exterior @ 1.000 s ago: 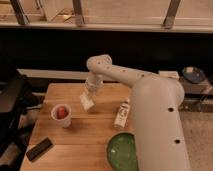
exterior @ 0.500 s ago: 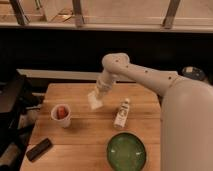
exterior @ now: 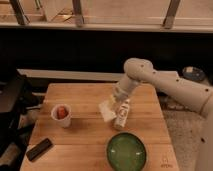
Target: Place the white sponge in the ceramic bowl
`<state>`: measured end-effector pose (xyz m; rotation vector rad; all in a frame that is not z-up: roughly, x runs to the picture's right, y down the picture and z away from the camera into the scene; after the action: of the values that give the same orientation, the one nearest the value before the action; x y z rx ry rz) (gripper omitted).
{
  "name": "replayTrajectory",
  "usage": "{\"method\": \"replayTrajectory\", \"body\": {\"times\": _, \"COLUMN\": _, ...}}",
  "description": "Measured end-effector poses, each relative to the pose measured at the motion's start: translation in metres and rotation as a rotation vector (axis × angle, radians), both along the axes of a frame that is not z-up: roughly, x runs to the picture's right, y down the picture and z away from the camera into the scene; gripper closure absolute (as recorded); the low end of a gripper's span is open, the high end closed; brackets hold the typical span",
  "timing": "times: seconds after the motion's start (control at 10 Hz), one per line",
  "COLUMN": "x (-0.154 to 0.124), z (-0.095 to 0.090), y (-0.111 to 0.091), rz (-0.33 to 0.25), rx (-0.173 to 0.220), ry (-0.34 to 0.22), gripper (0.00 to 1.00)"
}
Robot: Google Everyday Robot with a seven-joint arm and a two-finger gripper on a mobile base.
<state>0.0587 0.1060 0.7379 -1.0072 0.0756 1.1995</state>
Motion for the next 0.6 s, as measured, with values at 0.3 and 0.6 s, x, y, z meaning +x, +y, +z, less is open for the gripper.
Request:
{"method": "replayTrajectory", "body": {"times": 0.3, "x": 0.0072, "z": -0.0132, "y": 0.0088, "rz": -0.004, "rx": -0.004, "ry": -0.04, "gripper": 1.0}}
{"method": "replayTrajectory", "body": {"times": 0.6, "x": 0.0074, "z": -0.0131, "y": 0.0083, "rz": -0.003, "rx": -0.003, "ry": -0.04, "gripper": 1.0}}
